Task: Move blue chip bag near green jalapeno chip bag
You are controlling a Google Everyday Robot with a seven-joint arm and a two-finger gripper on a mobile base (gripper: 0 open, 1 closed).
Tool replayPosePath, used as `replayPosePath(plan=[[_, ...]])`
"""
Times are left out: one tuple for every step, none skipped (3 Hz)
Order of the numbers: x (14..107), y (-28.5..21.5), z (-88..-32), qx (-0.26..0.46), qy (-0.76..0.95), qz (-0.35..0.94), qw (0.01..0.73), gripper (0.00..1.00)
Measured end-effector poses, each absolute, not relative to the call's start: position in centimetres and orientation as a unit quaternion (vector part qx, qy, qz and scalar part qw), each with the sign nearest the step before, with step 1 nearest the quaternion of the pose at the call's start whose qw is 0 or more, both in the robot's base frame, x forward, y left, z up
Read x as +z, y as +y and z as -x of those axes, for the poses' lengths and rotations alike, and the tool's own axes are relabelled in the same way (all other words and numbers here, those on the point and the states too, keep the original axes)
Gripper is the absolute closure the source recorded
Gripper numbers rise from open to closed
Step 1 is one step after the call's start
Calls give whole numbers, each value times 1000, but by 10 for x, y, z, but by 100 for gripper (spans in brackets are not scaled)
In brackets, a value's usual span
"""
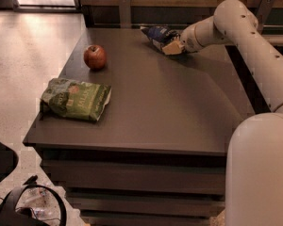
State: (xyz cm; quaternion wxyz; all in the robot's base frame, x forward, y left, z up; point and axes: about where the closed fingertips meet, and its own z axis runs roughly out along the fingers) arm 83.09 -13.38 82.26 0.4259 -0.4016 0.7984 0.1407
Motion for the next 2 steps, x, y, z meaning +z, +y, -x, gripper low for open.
replayPosePath(plan=[[823, -134, -831, 141, 798, 402, 426, 100], [823, -134, -831, 141, 798, 402, 426, 100]])
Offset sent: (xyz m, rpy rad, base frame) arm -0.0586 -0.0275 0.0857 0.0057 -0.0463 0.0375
